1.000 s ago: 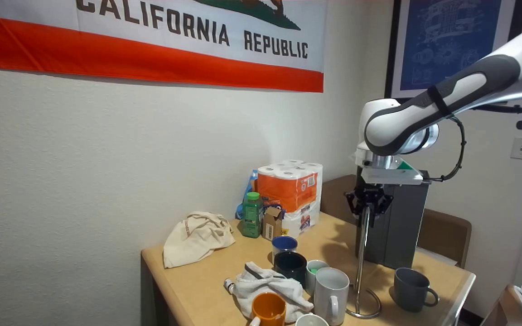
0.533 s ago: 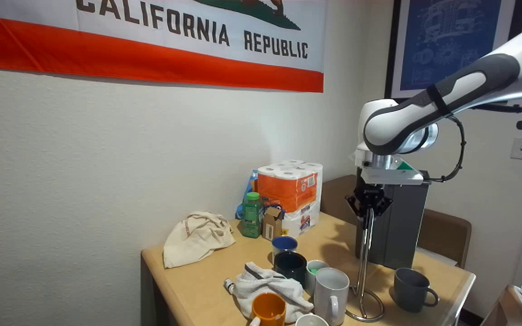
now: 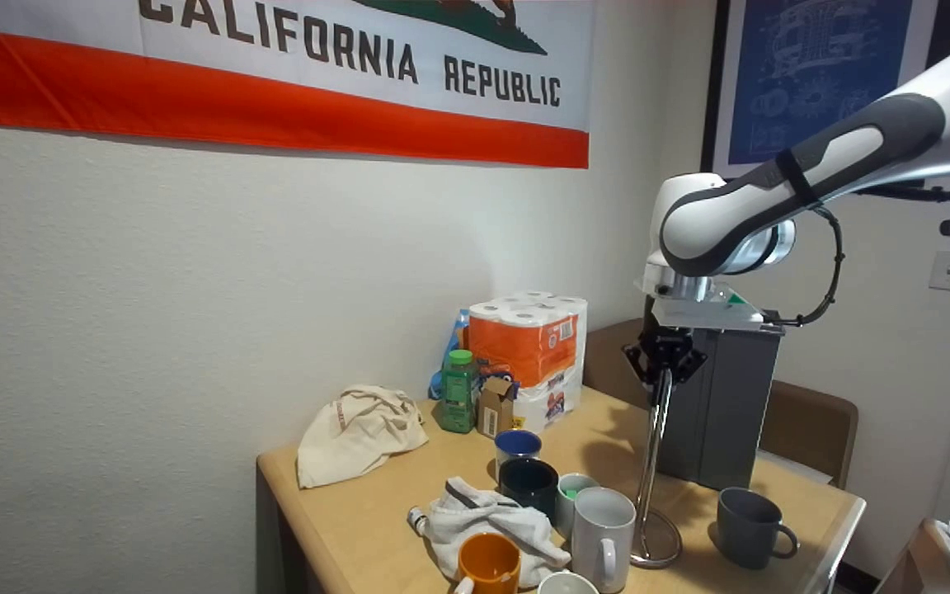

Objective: Move the silver stand backwards

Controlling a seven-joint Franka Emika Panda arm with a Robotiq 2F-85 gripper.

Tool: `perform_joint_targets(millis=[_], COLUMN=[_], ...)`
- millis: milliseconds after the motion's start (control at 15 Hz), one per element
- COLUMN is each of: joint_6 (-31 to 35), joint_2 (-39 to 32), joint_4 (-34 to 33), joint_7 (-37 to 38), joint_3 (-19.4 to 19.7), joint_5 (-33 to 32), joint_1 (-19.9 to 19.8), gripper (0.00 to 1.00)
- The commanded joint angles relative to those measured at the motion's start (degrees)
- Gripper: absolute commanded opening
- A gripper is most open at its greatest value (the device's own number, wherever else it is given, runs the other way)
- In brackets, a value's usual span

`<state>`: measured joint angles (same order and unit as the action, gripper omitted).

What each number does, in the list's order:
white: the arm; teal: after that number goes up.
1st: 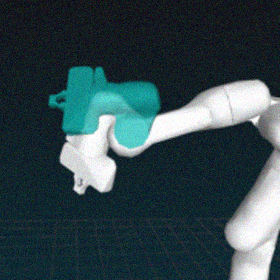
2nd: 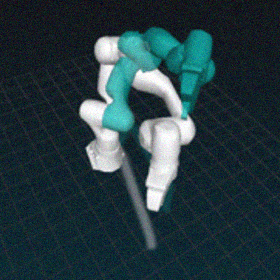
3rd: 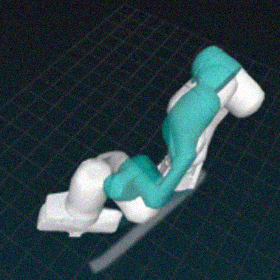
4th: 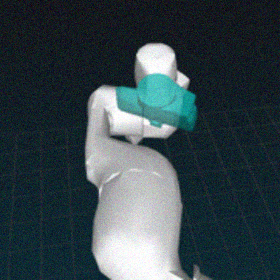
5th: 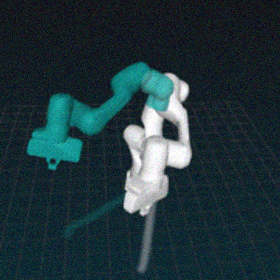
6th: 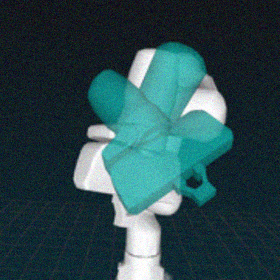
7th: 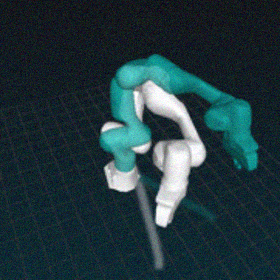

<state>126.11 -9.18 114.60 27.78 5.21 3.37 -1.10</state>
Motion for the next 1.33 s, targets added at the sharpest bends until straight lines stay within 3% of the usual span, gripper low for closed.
perform_joint_targets(millis=[0,600,1267], joint_6=[3.04,11.79,13.36], joint_2=[-0.29,-6.84,-15.17], joint_4=[-2.98,-8.25,-17.42], joint_7=[3.4,11.91,18.63], joint_3=[0.3,1.78,3.41], joint_5=[-1.92,-9.19,-8.75], joint_1=[0.2,1.42,2.84], gripper=[0.03,0.03,0.03])
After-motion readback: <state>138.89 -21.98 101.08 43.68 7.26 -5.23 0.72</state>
